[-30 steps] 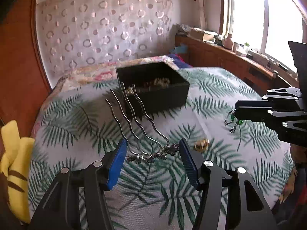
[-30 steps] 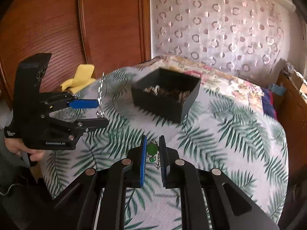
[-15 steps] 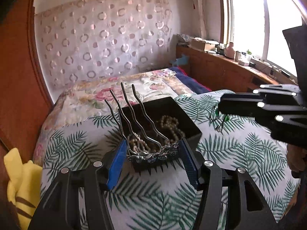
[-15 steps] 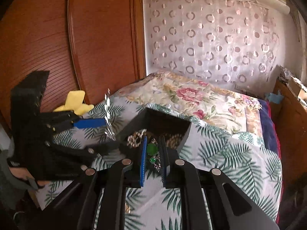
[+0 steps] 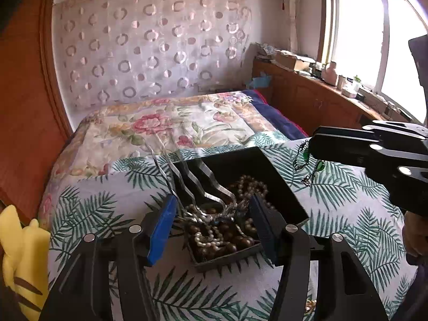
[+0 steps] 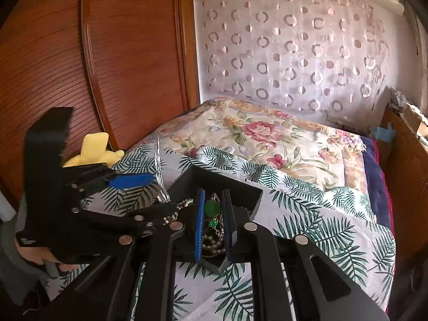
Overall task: Organize jewelry
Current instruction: 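Lower the hair comb and green earring into the black box, open both tools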
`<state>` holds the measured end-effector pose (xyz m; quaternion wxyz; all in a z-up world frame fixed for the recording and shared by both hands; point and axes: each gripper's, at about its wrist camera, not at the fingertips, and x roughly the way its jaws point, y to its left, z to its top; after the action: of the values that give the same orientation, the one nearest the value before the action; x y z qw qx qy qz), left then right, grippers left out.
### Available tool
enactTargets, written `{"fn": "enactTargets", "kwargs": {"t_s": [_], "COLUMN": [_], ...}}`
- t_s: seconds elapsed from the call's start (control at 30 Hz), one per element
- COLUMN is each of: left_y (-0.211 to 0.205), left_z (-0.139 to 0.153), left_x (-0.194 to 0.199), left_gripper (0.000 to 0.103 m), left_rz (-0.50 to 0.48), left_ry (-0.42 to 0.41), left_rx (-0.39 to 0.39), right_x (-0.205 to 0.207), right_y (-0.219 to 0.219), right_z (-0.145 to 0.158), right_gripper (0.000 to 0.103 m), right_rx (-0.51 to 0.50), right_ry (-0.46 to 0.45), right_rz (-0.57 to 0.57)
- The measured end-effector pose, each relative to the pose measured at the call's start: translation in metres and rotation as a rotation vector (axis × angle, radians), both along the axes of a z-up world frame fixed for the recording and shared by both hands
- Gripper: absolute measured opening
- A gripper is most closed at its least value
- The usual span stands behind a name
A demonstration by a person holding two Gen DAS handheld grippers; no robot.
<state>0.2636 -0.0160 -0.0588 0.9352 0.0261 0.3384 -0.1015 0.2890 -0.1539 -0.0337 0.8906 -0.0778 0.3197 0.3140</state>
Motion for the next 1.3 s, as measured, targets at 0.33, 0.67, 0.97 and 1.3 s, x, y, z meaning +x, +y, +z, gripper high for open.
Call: {"fn": "enactTargets", "kwargs": {"t_s": [0.33, 0.67, 0.97, 1.3], "left_y": [0.025, 0.044, 0.043, 0.039], "left_z": [0.002, -0.011, -0.015, -0.031], "left_x": [-0.027, -0.059, -0.09, -0.12], "left_gripper": [0.069, 0.079, 0.089, 0.09], "left_rz": [0.009, 0.025, 0.012, 0.003], "left_ry": [-0.023, -0.021, -0.055, -0.029], "left_rx": [-0.016, -0.04, -0.062, -0.081], "right_x": [0.033, 0.045, -0.018, -0.093], "right_y": [0.018, 0.023, 0.003, -0.02], "right_z": [-0.031, -0.038, -0.035, -0.08], "right_gripper": [0.014, 0.015, 0.015, 0.015], "right_rx": [-0.02, -0.029, -0.062, -0.102], "right_ry": [0.073, 0.07, 0.031, 0.119], "right_rz": [-0.028, -0.072, -0.002, 0.092]}}
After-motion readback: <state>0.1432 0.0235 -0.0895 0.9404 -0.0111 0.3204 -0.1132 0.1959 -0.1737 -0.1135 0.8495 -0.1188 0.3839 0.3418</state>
